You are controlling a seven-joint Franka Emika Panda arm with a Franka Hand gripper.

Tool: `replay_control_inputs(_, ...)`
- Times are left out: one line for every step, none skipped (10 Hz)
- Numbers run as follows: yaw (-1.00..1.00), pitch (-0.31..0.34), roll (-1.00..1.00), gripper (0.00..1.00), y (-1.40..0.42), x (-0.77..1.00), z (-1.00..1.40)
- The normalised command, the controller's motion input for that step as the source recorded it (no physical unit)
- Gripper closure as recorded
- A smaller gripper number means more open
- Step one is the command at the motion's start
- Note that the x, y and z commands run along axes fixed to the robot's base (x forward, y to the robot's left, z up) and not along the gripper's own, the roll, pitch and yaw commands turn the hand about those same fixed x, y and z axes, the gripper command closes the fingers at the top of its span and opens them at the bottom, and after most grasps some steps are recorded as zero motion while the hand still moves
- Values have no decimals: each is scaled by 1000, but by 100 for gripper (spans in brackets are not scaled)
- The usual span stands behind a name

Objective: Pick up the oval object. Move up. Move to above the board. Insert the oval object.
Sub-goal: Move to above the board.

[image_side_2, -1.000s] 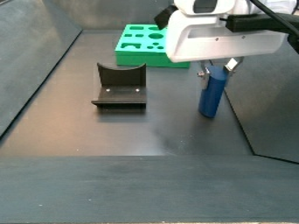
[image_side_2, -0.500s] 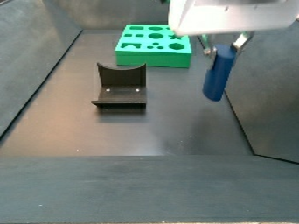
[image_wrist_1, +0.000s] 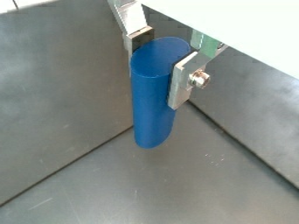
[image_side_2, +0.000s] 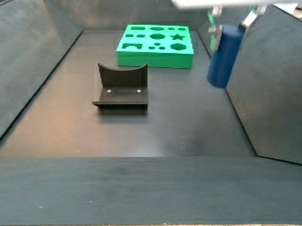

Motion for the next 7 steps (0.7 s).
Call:
replay_control_inputs(-7,94,92,100,-13,39,1000)
replay_control_inputs(4,96,86,100,-13,36,1000)
replay_control_inputs(9,93,87,100,-14,34,1000)
replay_control_inputs(12,90,86,100,-14,32,1000)
replay_control_inputs(14,86,79,100,-13,29,1000)
replay_control_inputs(17,87,75,100,-12,28,1000)
replay_control_inputs(17,89,74,100,-13,27,1000)
